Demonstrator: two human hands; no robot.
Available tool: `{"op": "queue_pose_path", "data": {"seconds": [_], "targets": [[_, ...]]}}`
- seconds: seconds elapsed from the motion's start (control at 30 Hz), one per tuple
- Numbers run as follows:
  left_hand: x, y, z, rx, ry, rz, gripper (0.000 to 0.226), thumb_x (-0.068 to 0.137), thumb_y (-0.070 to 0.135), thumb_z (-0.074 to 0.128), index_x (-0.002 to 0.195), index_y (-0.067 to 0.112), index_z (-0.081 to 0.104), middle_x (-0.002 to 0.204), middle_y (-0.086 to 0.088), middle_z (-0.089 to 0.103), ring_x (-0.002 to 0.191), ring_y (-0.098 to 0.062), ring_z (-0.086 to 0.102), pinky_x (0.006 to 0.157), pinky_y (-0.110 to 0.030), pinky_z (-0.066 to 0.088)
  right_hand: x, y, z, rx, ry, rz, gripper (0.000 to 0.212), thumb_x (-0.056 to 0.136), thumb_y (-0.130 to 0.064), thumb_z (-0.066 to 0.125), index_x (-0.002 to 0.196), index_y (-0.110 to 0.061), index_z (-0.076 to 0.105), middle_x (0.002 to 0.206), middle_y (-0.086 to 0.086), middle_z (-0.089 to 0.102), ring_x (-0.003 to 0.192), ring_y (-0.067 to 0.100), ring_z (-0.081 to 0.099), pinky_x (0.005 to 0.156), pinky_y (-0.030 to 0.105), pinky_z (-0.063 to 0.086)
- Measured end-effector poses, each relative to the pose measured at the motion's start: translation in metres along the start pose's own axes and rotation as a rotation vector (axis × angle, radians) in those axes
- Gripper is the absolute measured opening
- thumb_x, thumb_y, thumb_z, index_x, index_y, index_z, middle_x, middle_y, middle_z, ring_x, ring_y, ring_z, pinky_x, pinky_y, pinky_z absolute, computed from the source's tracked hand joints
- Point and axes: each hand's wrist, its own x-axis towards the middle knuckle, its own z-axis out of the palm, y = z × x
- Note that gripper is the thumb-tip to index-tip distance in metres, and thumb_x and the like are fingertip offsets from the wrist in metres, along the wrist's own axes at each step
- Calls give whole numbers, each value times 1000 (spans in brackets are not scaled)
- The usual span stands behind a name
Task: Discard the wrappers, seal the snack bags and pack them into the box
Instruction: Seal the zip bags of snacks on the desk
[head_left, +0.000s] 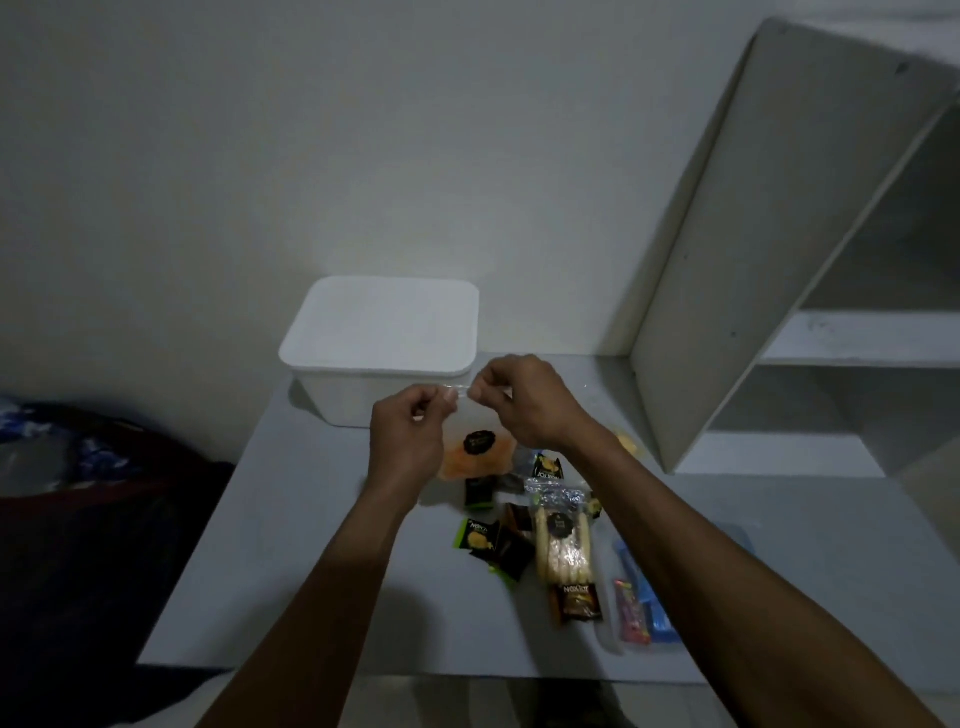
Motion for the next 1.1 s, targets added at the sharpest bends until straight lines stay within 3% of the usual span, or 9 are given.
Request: {"op": "queue_pose_path", "data": {"seconds": [0.23,0.4,0.57,0.7,0.9,1.1], "targets": [[4,14,8,28,12,101,18,93,20,64,77,20,70,74,8,70,72,1,62,73,-20,50,0,-7,-13,-103,58,-31,25,96,-35,56,79,-18,63,75,-6,65,74,18,58,75,44,53],[10,17,12,19,-4,130,19,93,19,63,75,22,68,75,8,69,75,-4,63,75,-26,52,-4,-5,-28,-34,69,-16,23,95,-37,58,91,-17,69,90,-5,70,86,16,62,79,45,54],[10,22,16,-42,-89,106,13,93,23,64,81,19,70,81,6,70,83,-8,63,81,-33,54,-4,-4,-34,-79,89,-16,21,96,-32,59,88,-15,68,89,-3,70,82,17,63,76,47,55],[14,26,15,-17,-96,126,16,92,22,65,77,20,69,78,7,69,82,-11,63,81,-36,54,-8,-9,-42,-4,59,-10,24,96,-34,59,97,-13,70,97,-1,70,91,16,62,77,35,50],[12,26,15,-8,-67,128,18,92,21,65,74,18,67,76,8,67,77,-8,61,75,-32,51,-16,-11,-39,13,102,34,20,95,-32,61,94,-14,69,95,-3,69,90,16,61,75,35,49],[14,23,3,-16,-56,129,19,92,18,65,73,19,66,77,6,68,77,-8,61,76,-29,51,-21,-8,-42,125,88,72,18,95,-29,62,94,-13,70,103,-2,69,97,11,59,69,22,39]]}}
